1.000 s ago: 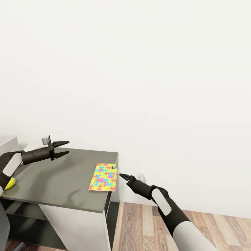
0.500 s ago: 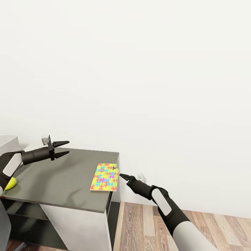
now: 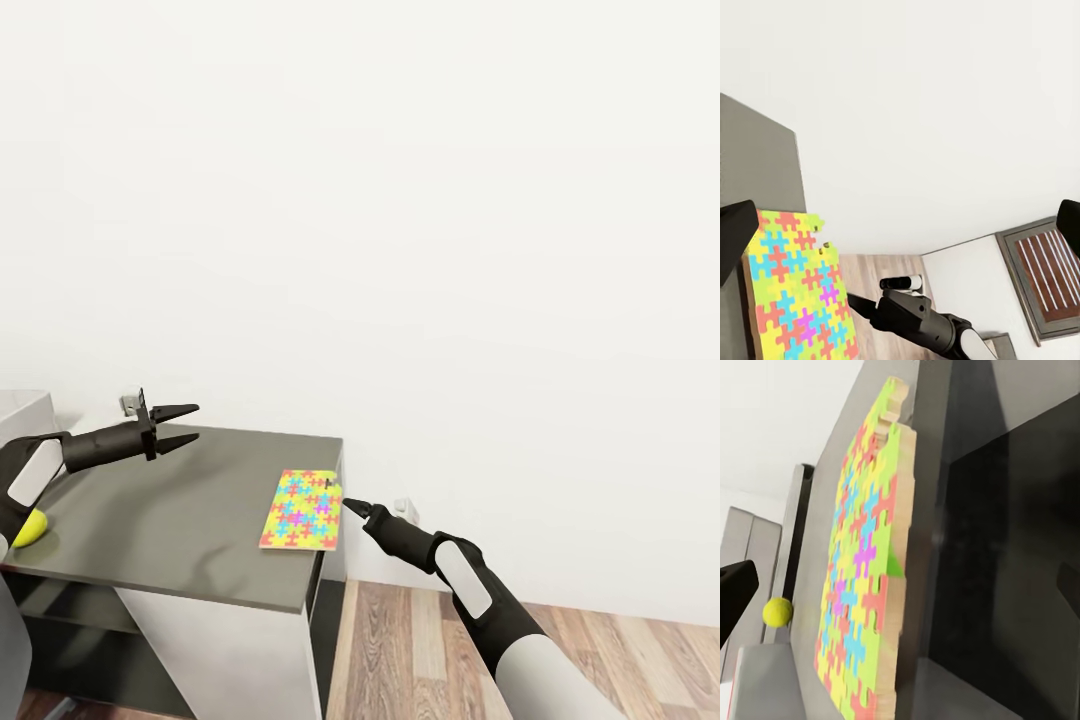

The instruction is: Put all the toys in the child's room - the three board games (two on the bed and one on the table), the two jigsaw puzzles on the table, and the tennis ball on the table - inside the toy box on the table in the child's room.

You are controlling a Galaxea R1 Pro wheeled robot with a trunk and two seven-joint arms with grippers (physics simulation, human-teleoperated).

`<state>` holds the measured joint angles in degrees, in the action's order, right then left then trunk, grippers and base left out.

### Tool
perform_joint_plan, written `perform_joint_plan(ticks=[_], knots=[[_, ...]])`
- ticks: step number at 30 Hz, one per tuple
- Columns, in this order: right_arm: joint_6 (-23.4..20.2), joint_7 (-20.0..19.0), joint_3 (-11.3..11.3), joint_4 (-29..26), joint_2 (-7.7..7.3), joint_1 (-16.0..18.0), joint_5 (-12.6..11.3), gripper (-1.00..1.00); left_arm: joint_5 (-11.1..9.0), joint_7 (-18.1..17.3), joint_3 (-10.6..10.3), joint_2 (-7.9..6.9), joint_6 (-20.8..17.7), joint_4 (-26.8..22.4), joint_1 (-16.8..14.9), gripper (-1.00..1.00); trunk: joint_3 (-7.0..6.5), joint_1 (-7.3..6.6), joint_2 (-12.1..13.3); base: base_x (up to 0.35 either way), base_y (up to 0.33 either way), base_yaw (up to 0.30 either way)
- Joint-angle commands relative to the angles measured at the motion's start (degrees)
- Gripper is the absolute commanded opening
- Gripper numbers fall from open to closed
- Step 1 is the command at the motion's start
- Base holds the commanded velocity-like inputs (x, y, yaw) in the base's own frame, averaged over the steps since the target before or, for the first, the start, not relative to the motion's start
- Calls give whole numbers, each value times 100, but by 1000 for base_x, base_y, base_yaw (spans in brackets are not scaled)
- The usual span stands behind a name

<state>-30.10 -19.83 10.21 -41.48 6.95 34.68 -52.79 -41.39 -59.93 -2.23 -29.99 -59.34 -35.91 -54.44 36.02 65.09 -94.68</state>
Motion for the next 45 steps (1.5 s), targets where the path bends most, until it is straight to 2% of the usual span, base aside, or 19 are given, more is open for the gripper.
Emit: perform_joint_plan(ticks=[1, 45], knots=[[-23, -1, -2, -1, 0, 4, -21, 100, -18, -18, -23, -6, -17, 5, -5, 100, 6, 0, -3, 73, 68, 0], [-23, -4, -2, -1, -1, 4, -21, 100, -18, -18, -32, 11, -8, 5, -5, 100, 6, 0, -3, 6, 24, 0]])
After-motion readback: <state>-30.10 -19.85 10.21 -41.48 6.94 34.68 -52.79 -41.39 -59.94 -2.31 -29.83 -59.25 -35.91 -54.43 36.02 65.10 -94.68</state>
